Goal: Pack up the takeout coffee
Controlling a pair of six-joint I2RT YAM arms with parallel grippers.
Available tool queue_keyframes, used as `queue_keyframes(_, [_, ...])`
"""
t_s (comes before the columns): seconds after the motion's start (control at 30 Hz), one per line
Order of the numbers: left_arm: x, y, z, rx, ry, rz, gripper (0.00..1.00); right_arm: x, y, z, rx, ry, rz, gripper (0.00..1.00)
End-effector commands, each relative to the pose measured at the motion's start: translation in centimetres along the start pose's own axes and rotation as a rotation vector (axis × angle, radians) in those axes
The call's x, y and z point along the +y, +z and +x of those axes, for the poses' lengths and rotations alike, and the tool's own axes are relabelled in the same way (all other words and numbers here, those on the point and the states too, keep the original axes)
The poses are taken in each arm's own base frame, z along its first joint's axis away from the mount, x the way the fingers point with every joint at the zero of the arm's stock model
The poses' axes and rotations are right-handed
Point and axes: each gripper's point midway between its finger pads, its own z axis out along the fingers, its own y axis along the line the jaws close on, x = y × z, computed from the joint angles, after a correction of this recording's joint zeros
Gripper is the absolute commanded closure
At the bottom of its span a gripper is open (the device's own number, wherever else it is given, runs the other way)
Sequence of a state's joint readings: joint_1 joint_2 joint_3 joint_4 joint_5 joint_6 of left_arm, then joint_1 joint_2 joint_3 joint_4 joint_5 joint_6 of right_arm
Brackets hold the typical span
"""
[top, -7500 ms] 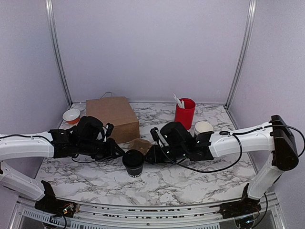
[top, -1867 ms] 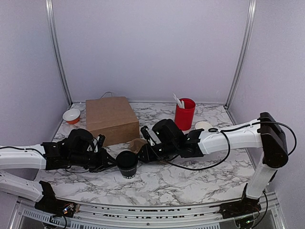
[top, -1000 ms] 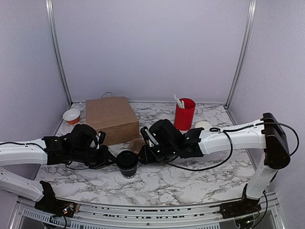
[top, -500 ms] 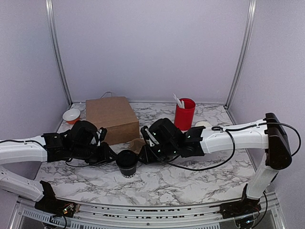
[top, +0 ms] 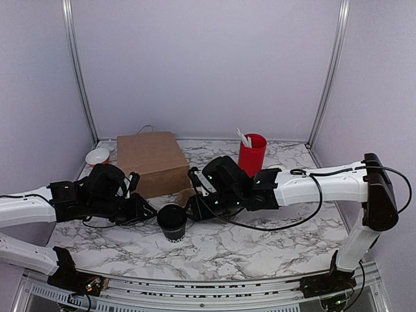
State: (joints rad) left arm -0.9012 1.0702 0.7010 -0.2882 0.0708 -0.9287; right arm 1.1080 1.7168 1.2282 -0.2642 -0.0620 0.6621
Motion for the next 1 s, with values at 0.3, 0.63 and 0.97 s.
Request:
queue_keyframes(0.3, [0.3,0.1,3.6,0.067,0.044,-0.023,0.77,1.0,0.0,-5.3,-0.059,-0.182,-0.007,0.56])
queue_keyframes(0.63, [-0.1,1.4,4.2,0.087,0.050,-0.026,0.77,2.5,2.3,-5.3,-0.026,-0.261,-0.039,0.57])
queue_keyframes(0.97, [0.2,1.9,3.8,0.072,0.065,-0.053,0.77,3.0,2.5,-4.4,-0.010,-0.257,-0.052,0.61])
